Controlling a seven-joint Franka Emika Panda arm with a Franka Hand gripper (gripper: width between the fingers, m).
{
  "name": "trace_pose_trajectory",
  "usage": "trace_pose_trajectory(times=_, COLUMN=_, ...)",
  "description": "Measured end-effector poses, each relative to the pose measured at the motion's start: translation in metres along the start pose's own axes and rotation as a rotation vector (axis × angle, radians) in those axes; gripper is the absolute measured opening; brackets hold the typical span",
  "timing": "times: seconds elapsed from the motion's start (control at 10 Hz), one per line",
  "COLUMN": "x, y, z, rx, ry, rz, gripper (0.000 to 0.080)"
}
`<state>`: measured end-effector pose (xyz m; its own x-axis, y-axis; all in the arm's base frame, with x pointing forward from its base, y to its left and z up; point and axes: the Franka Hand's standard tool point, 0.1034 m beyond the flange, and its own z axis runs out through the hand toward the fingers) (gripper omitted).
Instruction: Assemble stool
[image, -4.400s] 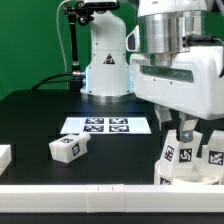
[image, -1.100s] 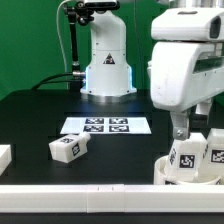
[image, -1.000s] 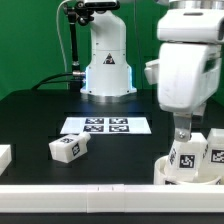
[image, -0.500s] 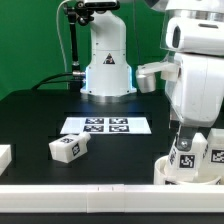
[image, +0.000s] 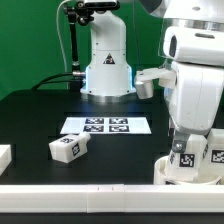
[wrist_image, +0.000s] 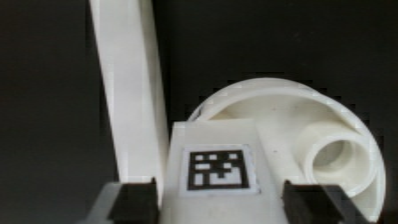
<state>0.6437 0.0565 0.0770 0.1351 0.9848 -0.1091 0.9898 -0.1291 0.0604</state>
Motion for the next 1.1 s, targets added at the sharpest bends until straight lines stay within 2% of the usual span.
trace_pose_trajectory(times=0.3, x=-0.0008, y=0.0002, z=0.0001, rx=0.000, ry=0.000, rz=0.062, gripper=0.0335)
trace_pose_trajectory(times=1.1, x=0.0001, y=-0.0037, z=0.0004, rx=0.023, ry=0.008, rz=0.702, gripper=0.0337)
